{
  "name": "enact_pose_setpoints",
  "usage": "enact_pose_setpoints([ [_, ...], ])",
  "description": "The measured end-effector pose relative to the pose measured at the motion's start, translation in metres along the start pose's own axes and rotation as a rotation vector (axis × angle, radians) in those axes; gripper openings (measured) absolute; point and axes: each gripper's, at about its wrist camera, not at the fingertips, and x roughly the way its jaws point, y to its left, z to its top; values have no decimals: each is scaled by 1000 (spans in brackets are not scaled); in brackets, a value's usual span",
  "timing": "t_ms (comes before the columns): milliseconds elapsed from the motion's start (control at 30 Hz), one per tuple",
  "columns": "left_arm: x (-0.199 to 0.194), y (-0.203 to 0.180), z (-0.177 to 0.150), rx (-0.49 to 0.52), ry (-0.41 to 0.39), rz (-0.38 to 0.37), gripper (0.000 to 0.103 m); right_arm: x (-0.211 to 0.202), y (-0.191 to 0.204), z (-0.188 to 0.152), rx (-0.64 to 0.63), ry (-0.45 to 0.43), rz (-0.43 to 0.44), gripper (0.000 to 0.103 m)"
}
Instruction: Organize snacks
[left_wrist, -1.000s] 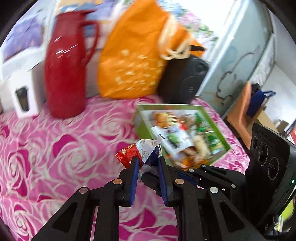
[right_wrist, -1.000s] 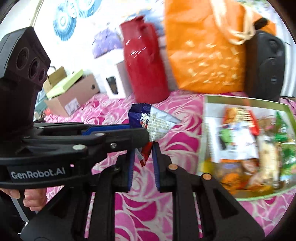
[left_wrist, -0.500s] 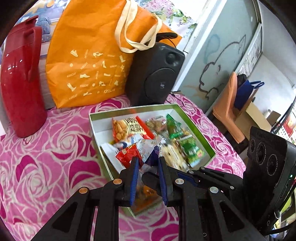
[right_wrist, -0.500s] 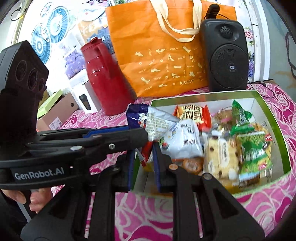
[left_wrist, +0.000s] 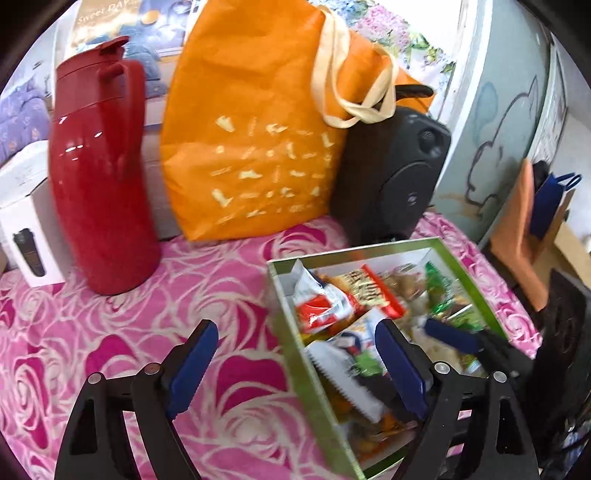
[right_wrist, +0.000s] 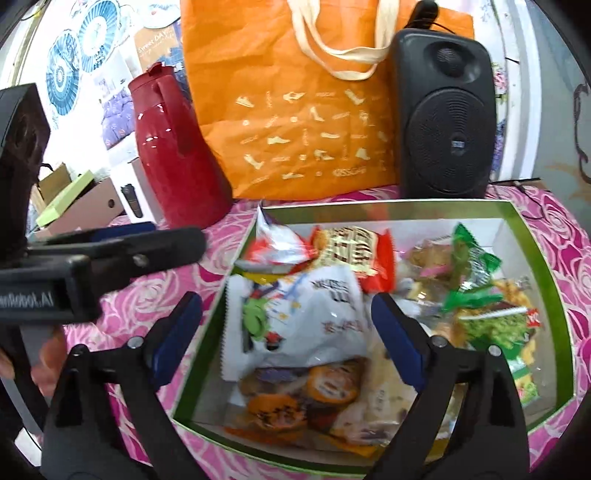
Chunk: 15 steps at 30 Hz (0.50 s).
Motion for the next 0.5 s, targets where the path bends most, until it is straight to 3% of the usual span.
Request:
enact_pose_setpoints([
  [67, -2, 4, -2, -18, 2, 15, 89, -2, -5, -3, 18, 7, -11, 102],
  [300, -32, -6, -13, 4, -28, 44, 89, -30, -9, -7, 59, 16, -36, 102],
  [500, -79, -24, -25, 22, -69, 152, 89, -90, -5, -10, 41, 21, -138, 102],
])
